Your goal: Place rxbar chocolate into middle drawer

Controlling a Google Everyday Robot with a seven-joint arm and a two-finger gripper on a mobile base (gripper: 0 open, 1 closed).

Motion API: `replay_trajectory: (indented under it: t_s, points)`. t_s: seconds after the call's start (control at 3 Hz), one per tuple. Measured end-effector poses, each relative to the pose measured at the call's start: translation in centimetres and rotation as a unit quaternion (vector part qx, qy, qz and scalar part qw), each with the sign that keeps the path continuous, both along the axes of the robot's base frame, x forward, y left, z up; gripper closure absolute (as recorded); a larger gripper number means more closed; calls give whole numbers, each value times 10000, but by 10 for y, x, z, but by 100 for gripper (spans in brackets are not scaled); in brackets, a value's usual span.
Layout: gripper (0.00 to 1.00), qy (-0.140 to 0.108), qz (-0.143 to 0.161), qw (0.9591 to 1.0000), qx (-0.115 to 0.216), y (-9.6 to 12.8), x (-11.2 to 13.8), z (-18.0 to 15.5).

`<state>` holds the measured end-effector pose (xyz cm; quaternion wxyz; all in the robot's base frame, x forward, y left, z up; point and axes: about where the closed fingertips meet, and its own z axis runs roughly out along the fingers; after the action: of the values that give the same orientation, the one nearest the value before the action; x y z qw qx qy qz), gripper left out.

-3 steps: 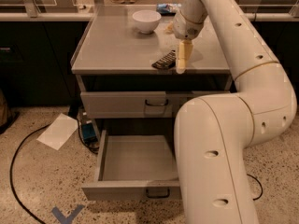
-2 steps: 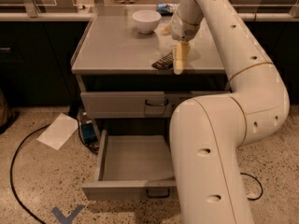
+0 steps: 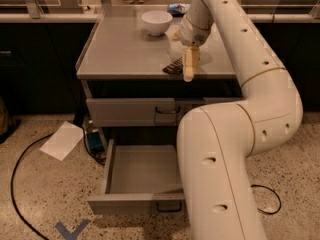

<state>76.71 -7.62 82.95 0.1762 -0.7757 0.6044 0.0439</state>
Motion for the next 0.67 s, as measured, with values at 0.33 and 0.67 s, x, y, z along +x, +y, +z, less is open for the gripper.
replay_trajectory:
  t_s: [0.33,0.67]
  points:
    - [15,216,-217,9993,203,2,-2,-9]
    - [36,56,-257,9993,284,8,9,-10]
